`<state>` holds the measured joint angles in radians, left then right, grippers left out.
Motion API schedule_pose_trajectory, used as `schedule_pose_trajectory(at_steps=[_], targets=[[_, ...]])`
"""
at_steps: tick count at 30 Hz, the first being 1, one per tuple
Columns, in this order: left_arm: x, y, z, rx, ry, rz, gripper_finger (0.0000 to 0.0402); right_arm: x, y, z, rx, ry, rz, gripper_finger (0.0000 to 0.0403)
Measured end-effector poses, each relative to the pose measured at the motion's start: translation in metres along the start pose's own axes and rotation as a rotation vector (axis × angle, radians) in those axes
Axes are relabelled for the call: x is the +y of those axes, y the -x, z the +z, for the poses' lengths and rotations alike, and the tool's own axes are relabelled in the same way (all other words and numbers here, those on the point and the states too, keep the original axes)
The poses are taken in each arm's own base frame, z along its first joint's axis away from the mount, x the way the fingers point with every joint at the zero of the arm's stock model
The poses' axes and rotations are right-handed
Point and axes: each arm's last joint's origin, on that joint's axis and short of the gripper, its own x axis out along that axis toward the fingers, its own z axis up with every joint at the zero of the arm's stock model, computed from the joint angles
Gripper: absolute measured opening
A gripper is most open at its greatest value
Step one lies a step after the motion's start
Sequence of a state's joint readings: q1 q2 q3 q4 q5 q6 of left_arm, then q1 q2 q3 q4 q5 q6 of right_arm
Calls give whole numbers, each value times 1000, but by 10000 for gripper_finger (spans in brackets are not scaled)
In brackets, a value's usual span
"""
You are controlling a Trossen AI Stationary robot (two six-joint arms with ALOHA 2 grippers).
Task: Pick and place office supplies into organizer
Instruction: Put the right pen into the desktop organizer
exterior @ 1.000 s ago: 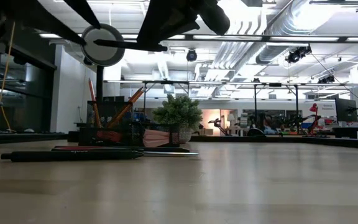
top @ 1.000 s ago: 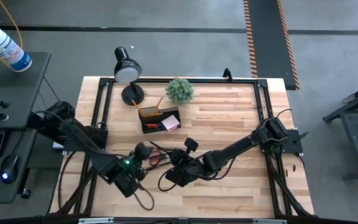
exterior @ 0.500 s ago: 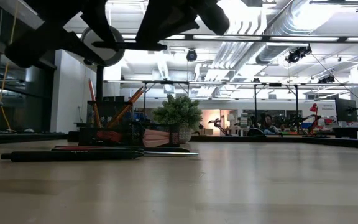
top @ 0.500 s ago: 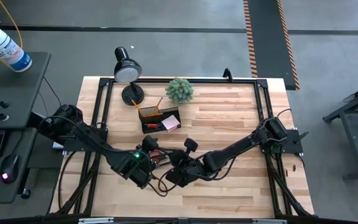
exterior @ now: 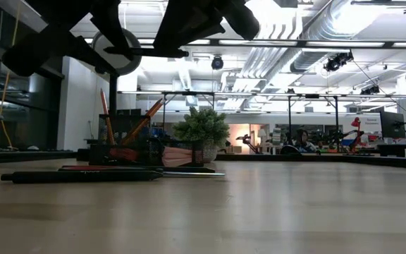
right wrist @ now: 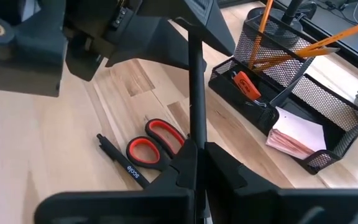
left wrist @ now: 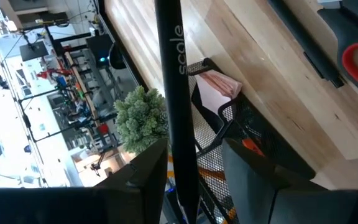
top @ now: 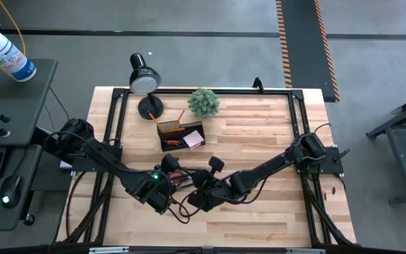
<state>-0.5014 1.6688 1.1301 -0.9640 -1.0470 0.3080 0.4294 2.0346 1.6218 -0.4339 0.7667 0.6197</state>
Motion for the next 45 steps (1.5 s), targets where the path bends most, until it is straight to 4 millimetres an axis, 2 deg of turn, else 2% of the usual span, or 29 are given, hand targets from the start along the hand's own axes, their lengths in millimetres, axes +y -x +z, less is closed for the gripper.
schedule_pose_trajectory(at_steps=[5,11,13,19,23,27,30,37,45], targets=[[0,0,0,-2,10,1,106,1,0,1,1,-9,18,7],[0,0,0,-5,32,-4,25,1,0,1,0,5,25,5],[1,0,0,-9,46,-7,11,2,0,1,3,5,29,6],[0,0,0,-15,84,-35,26,2,0,1,6,18,35,6],[-2,1,-1,-14,103,-71,8,2,0,1,5,23,36,36],[-4,1,-5,16,104,-85,19,2,1,1,6,31,37,71],[-5,1,-12,63,89,-87,13,1,4,3,7,32,40,90],[1,-2,-38,237,-55,-11,17,-6,33,20,-12,17,82,104],[19,-29,-64,434,-199,-60,12,6,62,13,-3,54,154,88]])
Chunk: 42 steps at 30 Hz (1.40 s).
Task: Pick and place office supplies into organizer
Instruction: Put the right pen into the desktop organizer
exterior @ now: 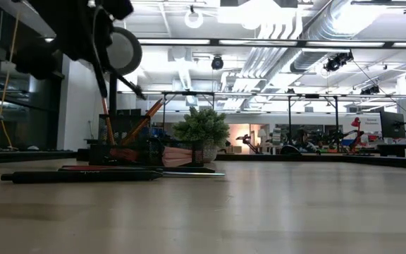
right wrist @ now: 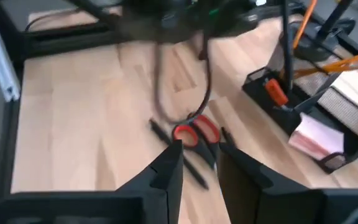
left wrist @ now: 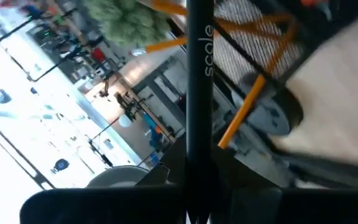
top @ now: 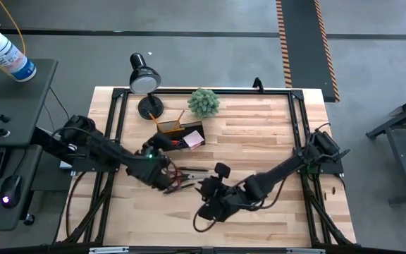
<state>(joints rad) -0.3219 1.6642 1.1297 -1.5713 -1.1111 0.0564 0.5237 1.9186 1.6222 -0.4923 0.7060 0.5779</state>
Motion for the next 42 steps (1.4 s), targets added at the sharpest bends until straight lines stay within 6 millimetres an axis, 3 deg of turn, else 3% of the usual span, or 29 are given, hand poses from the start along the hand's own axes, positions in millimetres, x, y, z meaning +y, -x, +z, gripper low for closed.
schedule_pose_trajectory(at_steps=[10,26,42], targets=[[29,-30,-7,79,-29,-118,11,17,24,-23,39,57,-11,71],[76,-66,-28,111,-141,-262,4,22,48,-48,83,58,-95,50],[81,-106,-49,136,-103,-485,5,21,48,-48,62,69,-124,42]])
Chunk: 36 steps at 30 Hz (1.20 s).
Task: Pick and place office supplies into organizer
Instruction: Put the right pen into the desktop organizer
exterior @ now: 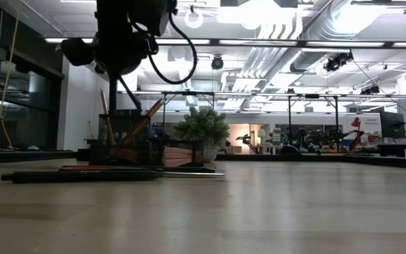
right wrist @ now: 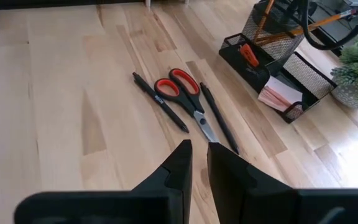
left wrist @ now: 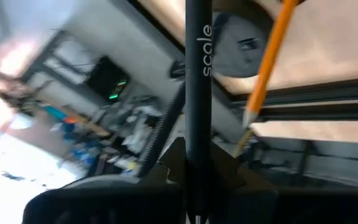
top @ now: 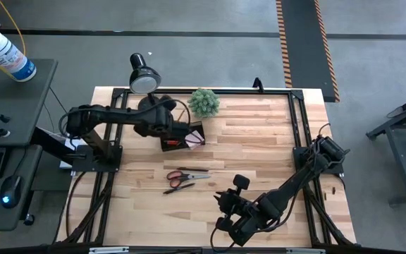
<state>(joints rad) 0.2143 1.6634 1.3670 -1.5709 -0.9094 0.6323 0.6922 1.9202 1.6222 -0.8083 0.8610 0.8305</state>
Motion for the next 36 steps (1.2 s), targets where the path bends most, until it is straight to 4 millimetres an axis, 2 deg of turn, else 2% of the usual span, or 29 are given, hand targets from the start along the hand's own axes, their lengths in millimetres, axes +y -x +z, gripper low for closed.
schedule_pose_trajectory(at_steps=[6,16,28,36], targets=[[4,-12,-5,-28,64,-110,6,0,0,0,0,2,-2,43],[1,-13,-1,-118,85,-252,6,0,0,0,-2,2,-5,42],[1,-32,35,-11,113,-290,6,0,0,0,-4,-1,-3,36],[-1,-36,44,-2,110,-331,22,0,0,0,-6,-1,-4,32]])
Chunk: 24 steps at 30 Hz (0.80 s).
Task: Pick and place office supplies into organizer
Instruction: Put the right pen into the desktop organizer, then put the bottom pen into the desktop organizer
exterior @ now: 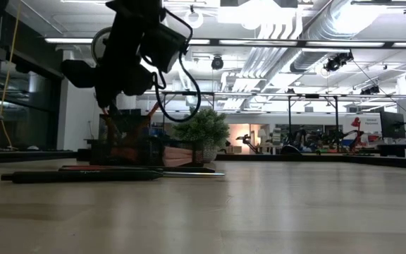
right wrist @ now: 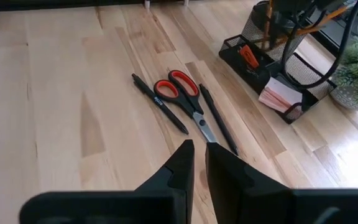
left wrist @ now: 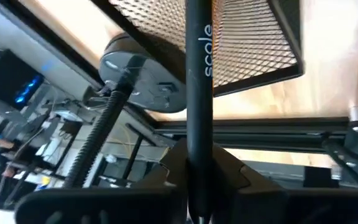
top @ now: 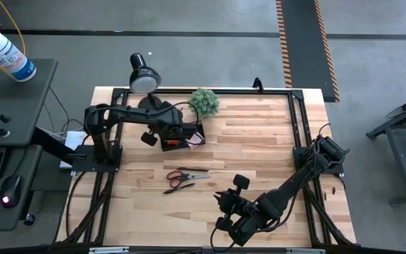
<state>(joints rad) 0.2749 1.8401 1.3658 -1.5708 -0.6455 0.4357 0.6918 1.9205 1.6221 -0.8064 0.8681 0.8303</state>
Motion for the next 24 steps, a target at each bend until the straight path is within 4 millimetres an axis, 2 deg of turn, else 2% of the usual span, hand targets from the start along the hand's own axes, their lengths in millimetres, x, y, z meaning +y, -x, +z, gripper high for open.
schedule_pose_trajectory(at_steps=[13,24], targets=[[-1,1,-1,-17,-2,-22,82,0,0,0,-3,0,-4,32],[-17,31,-22,-122,-50,67,85,-4,-6,3,13,-9,-12,36]])
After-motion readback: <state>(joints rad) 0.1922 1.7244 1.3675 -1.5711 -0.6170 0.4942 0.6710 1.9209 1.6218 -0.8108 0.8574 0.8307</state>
